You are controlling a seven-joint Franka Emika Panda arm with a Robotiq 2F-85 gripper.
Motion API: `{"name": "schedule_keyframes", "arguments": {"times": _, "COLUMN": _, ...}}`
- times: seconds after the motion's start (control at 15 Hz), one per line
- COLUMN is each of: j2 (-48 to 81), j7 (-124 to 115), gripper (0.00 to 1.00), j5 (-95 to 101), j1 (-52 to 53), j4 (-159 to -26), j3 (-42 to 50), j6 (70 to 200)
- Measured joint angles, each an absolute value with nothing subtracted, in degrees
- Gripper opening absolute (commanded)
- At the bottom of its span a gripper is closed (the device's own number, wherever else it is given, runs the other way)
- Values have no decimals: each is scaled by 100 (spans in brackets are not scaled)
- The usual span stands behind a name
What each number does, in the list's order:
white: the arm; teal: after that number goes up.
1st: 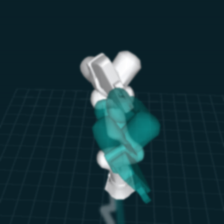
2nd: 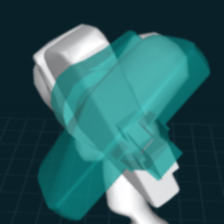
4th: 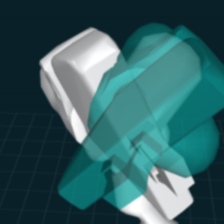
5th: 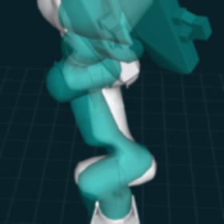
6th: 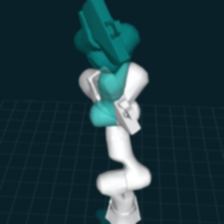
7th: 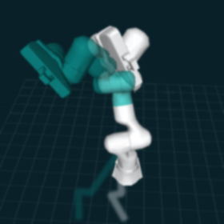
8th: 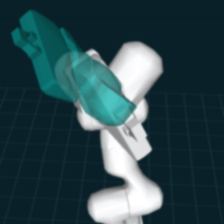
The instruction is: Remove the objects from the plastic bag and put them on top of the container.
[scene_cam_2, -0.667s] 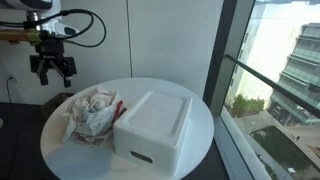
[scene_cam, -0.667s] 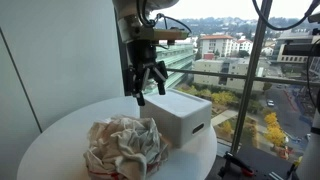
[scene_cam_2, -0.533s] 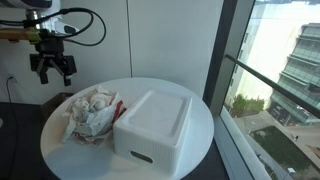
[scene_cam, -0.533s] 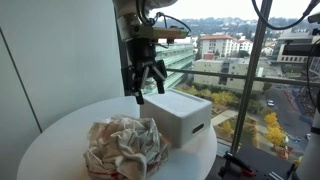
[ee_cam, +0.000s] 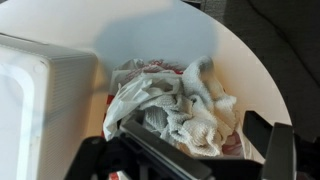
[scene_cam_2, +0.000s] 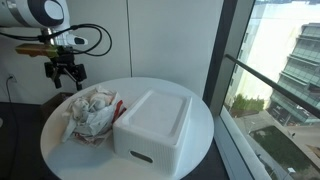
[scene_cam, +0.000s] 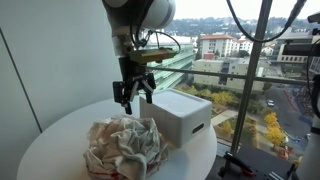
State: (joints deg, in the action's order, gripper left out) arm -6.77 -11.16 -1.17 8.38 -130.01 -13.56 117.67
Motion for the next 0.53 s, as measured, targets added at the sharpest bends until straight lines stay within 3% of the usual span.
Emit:
{"name": "schedule_keyframes", "arguments": {"times": 0.27, "j2": 505, "j7": -1097, "gripper": 100, "j5": -115, "j1": 842, "j4": -12761, "j3": -1315, "j6": 12897}}
{"name": "schedule_keyframes", "arguments": {"times": 0.53, "j2": 1594, "j7": -872, "gripper": 100, "j5": -128, "j1": 853, "j4": -12227, "j3": -1195, "j6": 13114}}
